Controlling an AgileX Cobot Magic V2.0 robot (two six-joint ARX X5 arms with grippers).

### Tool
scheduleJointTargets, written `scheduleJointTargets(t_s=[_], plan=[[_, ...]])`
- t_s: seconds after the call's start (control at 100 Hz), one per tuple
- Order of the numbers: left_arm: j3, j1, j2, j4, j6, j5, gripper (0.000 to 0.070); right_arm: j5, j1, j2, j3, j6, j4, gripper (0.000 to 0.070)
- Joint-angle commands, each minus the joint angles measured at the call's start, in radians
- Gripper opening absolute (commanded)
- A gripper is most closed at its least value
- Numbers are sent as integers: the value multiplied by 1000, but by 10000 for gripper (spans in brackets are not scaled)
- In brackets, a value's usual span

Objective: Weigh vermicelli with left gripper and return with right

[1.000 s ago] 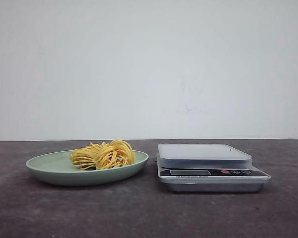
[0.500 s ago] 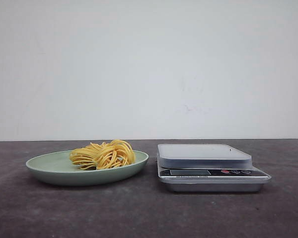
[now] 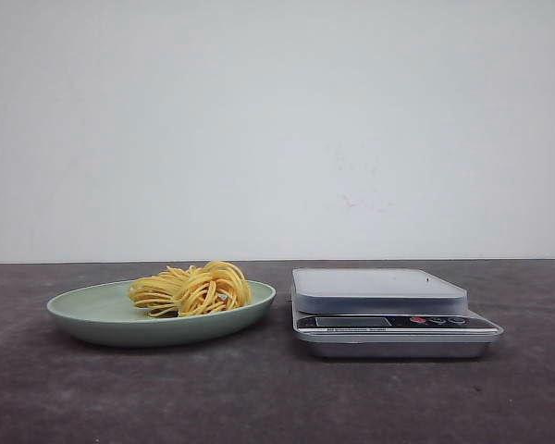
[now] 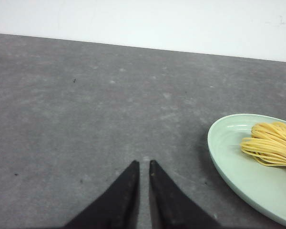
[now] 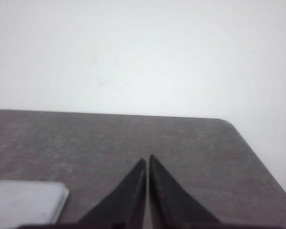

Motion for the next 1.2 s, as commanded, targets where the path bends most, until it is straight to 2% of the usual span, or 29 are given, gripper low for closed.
scheduleJointTargets(t_s=[0.0,0.12,0.49,1.191], plan=[[-18,2,-2,-4,6,11,0,-39,-17,-31,-77,-6,53,1],[-18,2,-2,-4,6,11,0,-77,-34,-35,-216,-6,115,1],[-18,2,-2,-4,6,12,0,-76,-27,-35,-481,-4,267,1],[-18,2,-2,-4,6,11,0,-72,-23,-35,-481,-7,289,0]])
